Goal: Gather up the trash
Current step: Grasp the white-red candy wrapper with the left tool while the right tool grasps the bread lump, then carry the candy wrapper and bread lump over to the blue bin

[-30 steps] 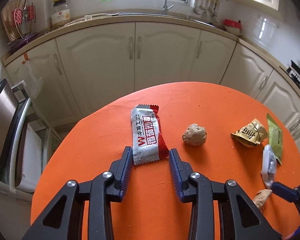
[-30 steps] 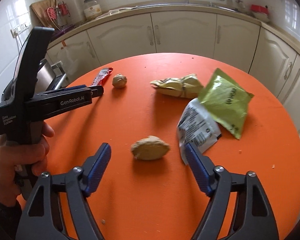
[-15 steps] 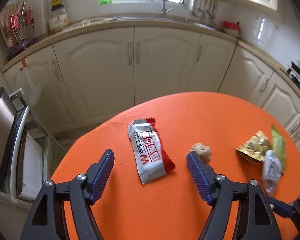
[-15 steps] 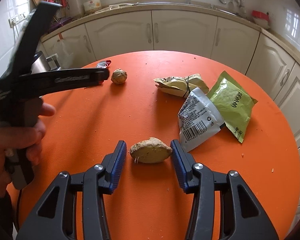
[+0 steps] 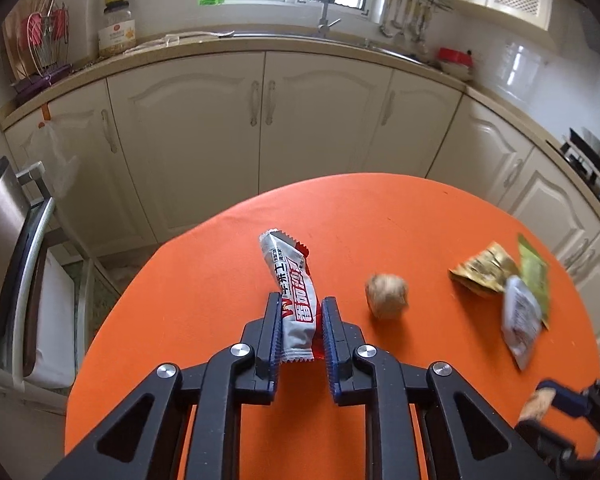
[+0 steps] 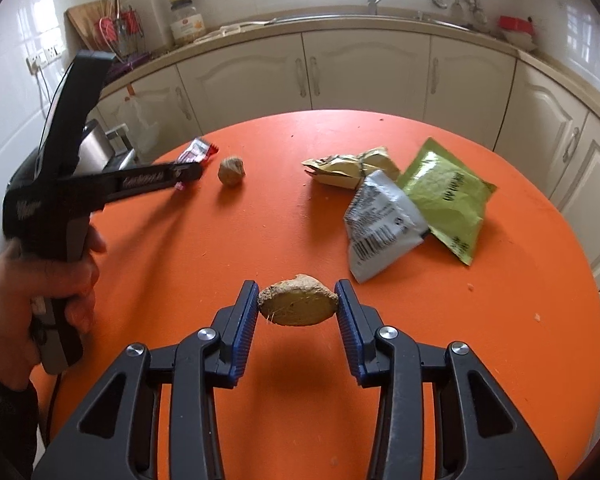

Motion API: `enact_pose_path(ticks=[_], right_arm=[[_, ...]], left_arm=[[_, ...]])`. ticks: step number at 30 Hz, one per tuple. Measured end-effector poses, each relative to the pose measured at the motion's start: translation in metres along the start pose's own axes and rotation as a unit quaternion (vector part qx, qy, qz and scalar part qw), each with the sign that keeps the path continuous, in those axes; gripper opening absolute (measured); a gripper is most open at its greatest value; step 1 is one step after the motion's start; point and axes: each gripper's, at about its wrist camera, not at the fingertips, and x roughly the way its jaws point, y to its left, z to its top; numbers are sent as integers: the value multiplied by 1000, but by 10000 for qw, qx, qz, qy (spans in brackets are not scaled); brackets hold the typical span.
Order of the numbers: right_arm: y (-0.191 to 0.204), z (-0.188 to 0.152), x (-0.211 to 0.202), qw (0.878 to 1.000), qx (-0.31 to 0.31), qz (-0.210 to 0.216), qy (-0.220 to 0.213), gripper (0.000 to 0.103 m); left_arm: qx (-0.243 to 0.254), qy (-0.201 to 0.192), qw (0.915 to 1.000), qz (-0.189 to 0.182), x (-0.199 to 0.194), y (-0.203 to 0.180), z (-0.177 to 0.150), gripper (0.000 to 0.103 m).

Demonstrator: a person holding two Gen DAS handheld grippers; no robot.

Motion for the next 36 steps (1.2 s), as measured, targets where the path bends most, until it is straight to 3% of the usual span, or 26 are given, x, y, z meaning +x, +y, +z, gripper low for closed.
enact_pose_path(ticks=[10,23,32,36], right_arm=[[-15,-22,-63,9988,262,-191,-357,39],[-53,-52,-168,9911,558,-540,-1077,39],[-115,-88,-249,9765,1015,-1092,-1558,39],[-155,-115,-287,9651,1330,-1507,-1678,39]], left_arm=[[202,-367,9986,-315,-69,-23,-29,14],[765,-1054,9870,-939,-167,-105,-68,14],[1488,-1267,9658,-1705,-208,-185,-98,14],[1914,-1215,9493,-2179,-214,-235,-109,14]])
